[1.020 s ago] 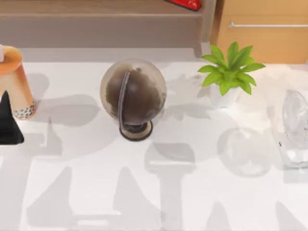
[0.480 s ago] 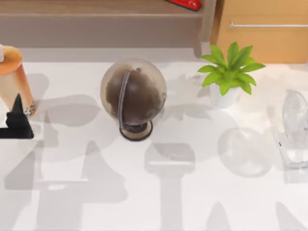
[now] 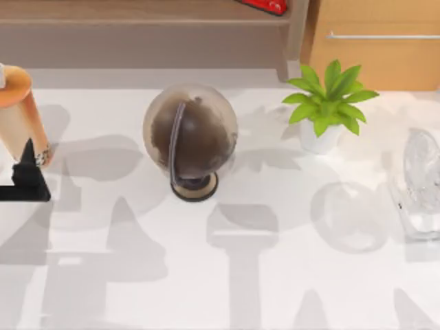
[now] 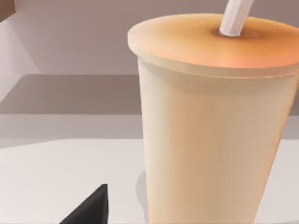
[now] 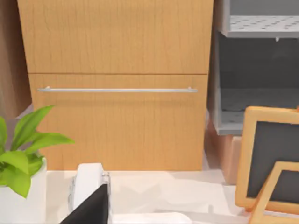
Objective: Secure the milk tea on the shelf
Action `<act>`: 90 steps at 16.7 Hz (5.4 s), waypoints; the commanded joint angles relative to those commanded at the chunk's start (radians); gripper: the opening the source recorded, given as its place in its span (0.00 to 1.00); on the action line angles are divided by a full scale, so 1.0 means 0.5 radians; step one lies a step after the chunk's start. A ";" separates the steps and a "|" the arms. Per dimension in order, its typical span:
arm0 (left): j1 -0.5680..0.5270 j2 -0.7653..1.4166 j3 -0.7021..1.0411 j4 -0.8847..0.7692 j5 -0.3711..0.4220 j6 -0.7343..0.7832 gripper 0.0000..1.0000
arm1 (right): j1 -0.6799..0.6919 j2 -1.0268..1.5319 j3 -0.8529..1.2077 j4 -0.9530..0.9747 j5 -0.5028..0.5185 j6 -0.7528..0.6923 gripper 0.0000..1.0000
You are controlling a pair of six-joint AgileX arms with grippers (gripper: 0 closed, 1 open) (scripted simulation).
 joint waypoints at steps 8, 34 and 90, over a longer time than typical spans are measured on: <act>-0.040 0.171 0.278 -0.105 -0.037 -0.005 1.00 | 0.000 0.000 0.000 0.000 0.000 0.000 1.00; -0.087 0.371 0.636 -0.262 -0.081 -0.010 0.00 | 0.000 0.000 0.000 0.000 0.000 0.000 1.00; -0.667 0.218 2.410 -2.107 -0.588 -0.118 0.00 | 0.000 0.000 0.000 0.000 0.000 0.000 1.00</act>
